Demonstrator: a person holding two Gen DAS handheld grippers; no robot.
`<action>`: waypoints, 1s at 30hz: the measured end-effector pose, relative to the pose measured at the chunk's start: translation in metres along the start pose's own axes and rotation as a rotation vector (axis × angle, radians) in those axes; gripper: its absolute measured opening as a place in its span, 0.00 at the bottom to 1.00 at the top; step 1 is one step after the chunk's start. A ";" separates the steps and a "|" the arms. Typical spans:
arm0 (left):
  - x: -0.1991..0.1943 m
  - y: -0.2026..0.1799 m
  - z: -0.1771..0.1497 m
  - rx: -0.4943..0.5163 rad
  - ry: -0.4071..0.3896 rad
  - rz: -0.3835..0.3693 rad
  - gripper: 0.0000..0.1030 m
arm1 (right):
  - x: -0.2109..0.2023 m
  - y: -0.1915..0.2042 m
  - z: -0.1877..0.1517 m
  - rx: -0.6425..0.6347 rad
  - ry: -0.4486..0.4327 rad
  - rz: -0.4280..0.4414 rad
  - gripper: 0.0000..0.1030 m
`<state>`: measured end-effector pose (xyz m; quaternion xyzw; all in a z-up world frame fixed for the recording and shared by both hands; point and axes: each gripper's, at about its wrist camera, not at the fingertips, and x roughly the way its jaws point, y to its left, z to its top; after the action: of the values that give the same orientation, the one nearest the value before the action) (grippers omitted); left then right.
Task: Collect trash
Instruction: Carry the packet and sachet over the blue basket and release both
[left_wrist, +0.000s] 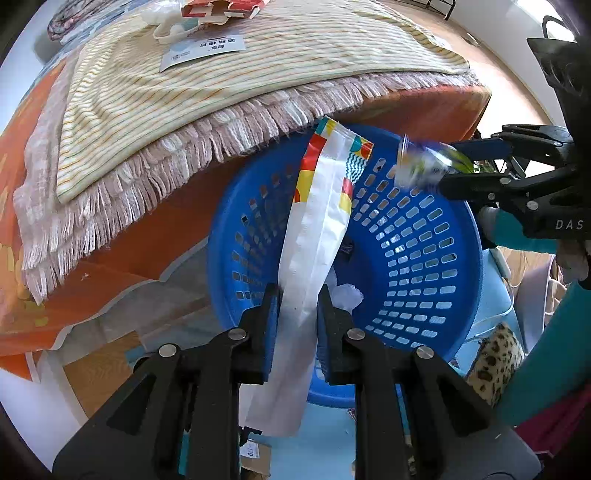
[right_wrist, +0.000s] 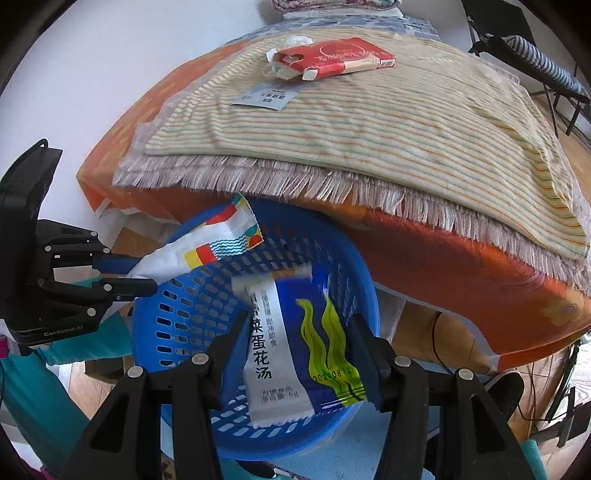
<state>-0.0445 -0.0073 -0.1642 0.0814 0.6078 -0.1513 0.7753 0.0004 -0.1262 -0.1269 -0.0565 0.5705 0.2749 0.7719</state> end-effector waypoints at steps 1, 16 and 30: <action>0.000 -0.001 0.000 0.002 0.001 -0.002 0.16 | 0.000 0.001 0.000 -0.002 0.001 0.001 0.55; -0.001 -0.004 0.005 0.010 0.000 -0.011 0.49 | -0.001 -0.001 0.000 0.012 -0.006 -0.014 0.68; -0.016 0.008 0.019 -0.038 -0.041 -0.010 0.51 | -0.010 -0.006 0.010 0.053 -0.024 -0.023 0.89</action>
<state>-0.0279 -0.0039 -0.1439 0.0603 0.5950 -0.1452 0.7882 0.0101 -0.1310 -0.1161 -0.0394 0.5677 0.2515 0.7829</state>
